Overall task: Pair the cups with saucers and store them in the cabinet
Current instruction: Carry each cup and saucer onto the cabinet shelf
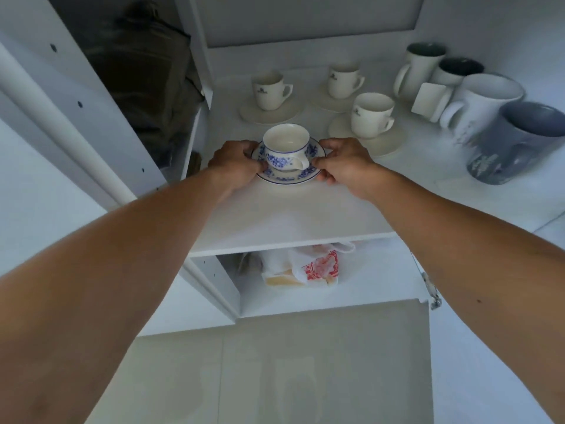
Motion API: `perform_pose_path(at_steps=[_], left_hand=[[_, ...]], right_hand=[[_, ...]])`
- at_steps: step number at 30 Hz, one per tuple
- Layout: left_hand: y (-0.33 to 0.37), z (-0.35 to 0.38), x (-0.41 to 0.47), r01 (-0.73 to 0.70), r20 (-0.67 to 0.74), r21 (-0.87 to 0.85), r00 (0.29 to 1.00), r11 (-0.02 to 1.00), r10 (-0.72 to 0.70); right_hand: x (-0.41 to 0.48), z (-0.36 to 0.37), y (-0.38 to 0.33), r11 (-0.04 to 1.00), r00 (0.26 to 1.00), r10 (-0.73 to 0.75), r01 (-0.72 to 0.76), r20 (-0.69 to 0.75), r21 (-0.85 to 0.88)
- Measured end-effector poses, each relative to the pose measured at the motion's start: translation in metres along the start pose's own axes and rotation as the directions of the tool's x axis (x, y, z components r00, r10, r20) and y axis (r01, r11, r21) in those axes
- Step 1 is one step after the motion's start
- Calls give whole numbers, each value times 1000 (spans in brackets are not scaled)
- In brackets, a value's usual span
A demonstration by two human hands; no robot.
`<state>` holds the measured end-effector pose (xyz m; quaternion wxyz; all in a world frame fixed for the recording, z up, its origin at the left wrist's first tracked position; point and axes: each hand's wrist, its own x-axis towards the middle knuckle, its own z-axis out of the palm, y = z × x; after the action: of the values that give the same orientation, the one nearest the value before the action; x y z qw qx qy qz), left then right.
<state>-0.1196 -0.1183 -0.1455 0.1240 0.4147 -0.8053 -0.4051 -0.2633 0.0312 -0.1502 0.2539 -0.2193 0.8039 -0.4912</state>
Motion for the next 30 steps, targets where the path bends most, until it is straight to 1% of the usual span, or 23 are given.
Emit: perform_pose_path(at_steps=[6, 11, 14, 17, 19, 20, 22, 23, 24, 26, 28, 30], left_hand=[[5, -1, 26, -11, -80, 18, 997, 1000, 13], [-3, 1, 38, -8, -73, -4, 997, 1000, 8], [-3, 0, 36, -25, -92, 37, 995, 999, 28], [-3, -3, 31, 29, -149, 111, 989, 993, -12], [-3, -5, 20, 44, -164, 152, 986, 987, -19], [-3, -7, 12, 36, -171, 165, 985, 986, -7], [2, -7, -9, 4, -156, 171, 987, 985, 23], [5, -7, -23, -5, -131, 169, 991, 986, 28], [7, -7, -36, -12, -101, 169, 994, 986, 29], [10, -11, -62, -42, -35, 176, 998, 984, 49], [12, -21, -87, -97, 56, 288, 995, 953, 84], [17, -33, -112, -151, 139, 410, 985, 900, 102]], right_hand=[[38, 7, -6, 998, 1000, -21, 21, -3, 67], [47, 8, -8, 997, 999, -30, 31, -10, 67], [43, 7, -8, 997, 999, -23, 25, -23, 70], [29, -1, -7, 998, 998, -51, 53, -36, 32], [15, -9, -6, 991, 993, -114, 111, -41, -70], [6, -15, -4, 974, 986, -158, 148, -48, -174], [-15, -26, -2, 898, 972, -233, 208, -18, -387], [-27, -31, -1, 860, 971, -238, 219, 19, -461], [-37, -36, -1, 824, 975, -214, 216, 66, -524], [-64, -45, -3, 750, 980, -99, 187, 172, -634], [-95, -55, -9, 669, 976, -5, 166, 218, -724], [-125, -62, -19, 570, 975, 21, 172, 223, -804]])
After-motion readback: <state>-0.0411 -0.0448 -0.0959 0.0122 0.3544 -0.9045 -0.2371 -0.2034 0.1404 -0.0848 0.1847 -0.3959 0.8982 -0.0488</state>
